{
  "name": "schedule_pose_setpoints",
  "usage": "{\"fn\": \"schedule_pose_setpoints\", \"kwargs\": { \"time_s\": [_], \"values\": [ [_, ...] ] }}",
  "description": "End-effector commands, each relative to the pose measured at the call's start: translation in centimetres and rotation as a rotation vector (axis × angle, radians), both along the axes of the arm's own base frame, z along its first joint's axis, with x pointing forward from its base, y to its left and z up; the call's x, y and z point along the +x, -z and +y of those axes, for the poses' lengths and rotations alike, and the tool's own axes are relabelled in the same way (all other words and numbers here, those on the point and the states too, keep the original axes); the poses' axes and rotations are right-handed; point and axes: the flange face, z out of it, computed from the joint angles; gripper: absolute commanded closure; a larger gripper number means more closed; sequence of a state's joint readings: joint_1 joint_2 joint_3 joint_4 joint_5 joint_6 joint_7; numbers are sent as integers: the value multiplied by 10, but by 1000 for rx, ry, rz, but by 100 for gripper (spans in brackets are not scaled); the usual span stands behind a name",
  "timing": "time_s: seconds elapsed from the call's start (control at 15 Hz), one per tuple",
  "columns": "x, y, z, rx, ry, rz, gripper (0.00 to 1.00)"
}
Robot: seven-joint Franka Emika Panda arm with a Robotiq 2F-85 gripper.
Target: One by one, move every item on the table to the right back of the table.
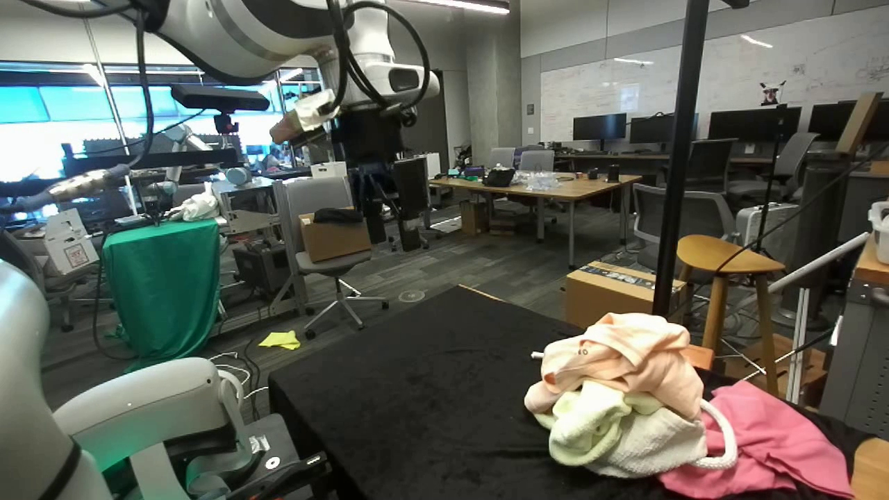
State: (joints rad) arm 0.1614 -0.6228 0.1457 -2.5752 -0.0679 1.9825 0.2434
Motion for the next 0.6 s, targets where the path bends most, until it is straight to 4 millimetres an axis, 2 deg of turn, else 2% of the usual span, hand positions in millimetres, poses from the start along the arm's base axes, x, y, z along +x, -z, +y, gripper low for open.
{"fn": "schedule_pose_setpoints", "kwargs": {
  "time_s": [0.0, 0.13, 0.2, 0.53],
  "values": [
    [-11, -17, -17, 16, -81, -48, 0],
    [-14, -20, -24, 43, -82, -113, 0],
    [-5, -15, -15, 24, -58, -47, 0],
    [-11, -16, -21, 33, -68, -79, 0]
  ]
}}
